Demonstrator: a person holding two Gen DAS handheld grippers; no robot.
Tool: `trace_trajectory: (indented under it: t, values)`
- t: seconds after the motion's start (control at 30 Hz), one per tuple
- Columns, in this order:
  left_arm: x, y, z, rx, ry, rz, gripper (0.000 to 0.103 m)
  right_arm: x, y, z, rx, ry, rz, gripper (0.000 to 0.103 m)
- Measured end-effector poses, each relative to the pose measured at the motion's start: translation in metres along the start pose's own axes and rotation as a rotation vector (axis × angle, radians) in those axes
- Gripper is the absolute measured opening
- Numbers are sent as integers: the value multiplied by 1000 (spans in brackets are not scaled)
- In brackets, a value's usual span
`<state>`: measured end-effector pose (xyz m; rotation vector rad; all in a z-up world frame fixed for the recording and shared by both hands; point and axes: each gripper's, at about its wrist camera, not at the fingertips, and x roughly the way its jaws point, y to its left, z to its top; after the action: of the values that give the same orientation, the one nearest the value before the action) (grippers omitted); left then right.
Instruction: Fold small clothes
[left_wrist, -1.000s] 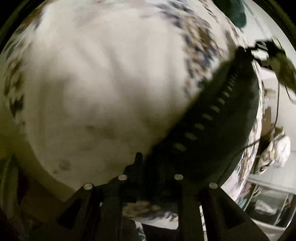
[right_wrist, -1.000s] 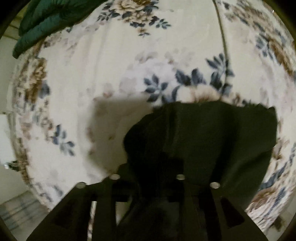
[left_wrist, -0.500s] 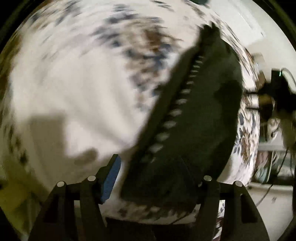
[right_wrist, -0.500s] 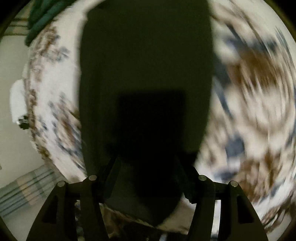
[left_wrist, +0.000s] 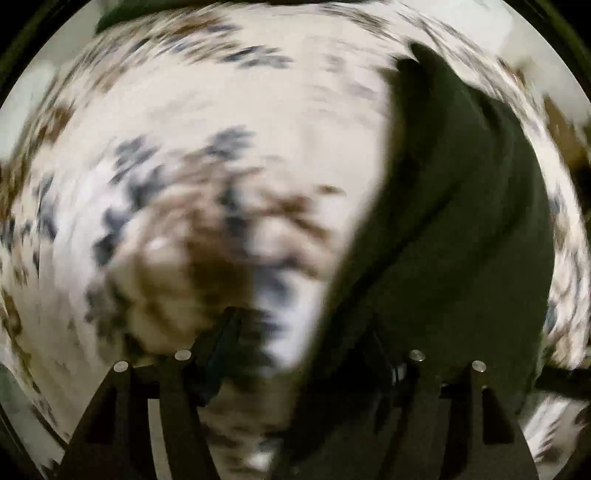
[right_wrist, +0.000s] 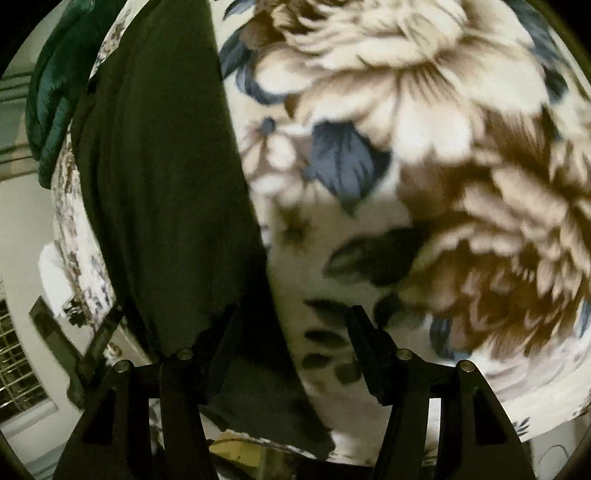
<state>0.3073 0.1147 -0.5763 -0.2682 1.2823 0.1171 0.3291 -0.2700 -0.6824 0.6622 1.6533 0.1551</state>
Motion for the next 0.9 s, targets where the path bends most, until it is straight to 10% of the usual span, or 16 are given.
trace_trajectory:
  t: [0.23,0.53,0.57,0.6,0.63,0.67,0.9]
  values:
    - [-38,60,-59,-41,102,-109,63,19,-30,-56,38,111,92,62]
    - [-13,38,-159,-68,275,-215,58,94,-35,-140,34,280,84,62]
    - [-13,32,-162,-57,251,-202,49,98,-34,-145,28,278,74,59]
    - [-16,25,-162,-51,241,-185,19,100,-31,-150,17,261,56,52]
    - [-15,26,-164,-55,242,-160,9,103,-25,-154,7,240,35,23]
    - [-18,29,-164,-77,227,-169,9,104,-24,-160,-6,231,4,8]
    - [-43,55,-165,-95,178,-197,8,93,-11,-186,-63,203,-80,5]
